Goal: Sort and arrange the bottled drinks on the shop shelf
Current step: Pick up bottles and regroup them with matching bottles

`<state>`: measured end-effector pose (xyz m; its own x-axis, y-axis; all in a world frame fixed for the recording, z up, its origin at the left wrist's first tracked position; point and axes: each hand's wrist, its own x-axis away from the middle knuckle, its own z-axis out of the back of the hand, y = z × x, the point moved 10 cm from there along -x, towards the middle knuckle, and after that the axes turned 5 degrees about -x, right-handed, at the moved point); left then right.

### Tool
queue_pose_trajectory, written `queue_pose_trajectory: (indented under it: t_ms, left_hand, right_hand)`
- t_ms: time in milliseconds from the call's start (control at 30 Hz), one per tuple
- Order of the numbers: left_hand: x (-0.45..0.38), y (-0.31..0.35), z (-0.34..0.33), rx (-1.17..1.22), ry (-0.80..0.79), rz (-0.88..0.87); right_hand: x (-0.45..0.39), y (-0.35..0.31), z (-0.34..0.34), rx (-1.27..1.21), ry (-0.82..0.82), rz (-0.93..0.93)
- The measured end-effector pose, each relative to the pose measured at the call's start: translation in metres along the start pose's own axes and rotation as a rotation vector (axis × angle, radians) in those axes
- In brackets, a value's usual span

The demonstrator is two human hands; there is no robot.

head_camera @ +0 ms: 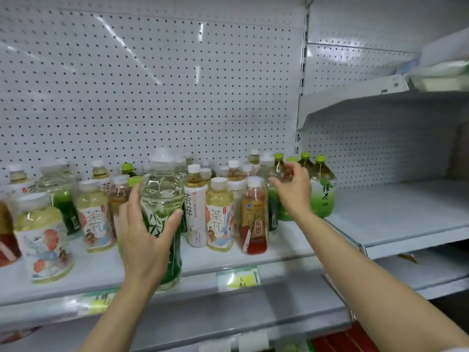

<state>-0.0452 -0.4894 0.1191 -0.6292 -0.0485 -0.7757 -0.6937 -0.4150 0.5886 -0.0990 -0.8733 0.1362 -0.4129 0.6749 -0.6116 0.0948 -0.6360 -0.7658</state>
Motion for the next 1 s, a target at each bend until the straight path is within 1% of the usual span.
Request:
queue_pose_trajectory:
  t_ms: [33, 100, 167, 233, 300, 433, 533, 667, 833, 933, 1000]
  left_hand:
    - [0.004, 0.002, -0.001, -0.004, 0.010, 0.007]
    - [0.014, 0.006, -0.001, 0.004, 0.027, 0.017]
    - [0.022, 0.009, -0.001, 0.013, 0.036, 0.025]
    - [0.028, 0.010, -0.001, 0.015, 0.037, 0.046]
    - [0.034, 0.009, -0.001, 0.002, 0.030, 0.064]
    - [0.047, 0.011, -0.002, -0.025, 0.012, 0.117]
    - [0.052, 0.017, -0.005, -0.036, -0.007, 0.111]
    - [0.052, 0.014, -0.008, -0.032, -0.017, 0.143]
    - [0.052, 0.012, -0.002, 0.016, -0.048, 0.158]
    - [0.052, 0.009, 0.008, 0.083, -0.074, 0.189]
    - [0.051, 0.004, 0.019, 0.115, -0.087, 0.210]
  right_hand:
    - [-0.002, 0.015, -0.013, -0.058, -0.104, -0.069]
    - [0.003, 0.027, -0.034, -0.169, -0.274, -0.121]
    - [0.008, 0.031, -0.046, -0.260, -0.357, -0.151]
    - [0.010, 0.038, -0.054, -0.317, -0.397, -0.182]
    - [0.009, 0.048, -0.057, -0.318, -0.394, -0.219]
    - [0.011, 0.055, -0.048, -0.352, -0.317, -0.285]
    - [0.004, 0.055, -0.027, -0.373, -0.225, -0.269]
    - [0.001, 0.046, 0.000, -0.509, -0.183, -0.259]
    - [0.021, 0.021, 0.021, -0.640, -0.189, -0.245]
    - [0.057, -0.023, 0.021, -0.665, -0.219, -0.200]
    - [0.083, -0.043, 0.011, -0.687, -0.250, -0.208]
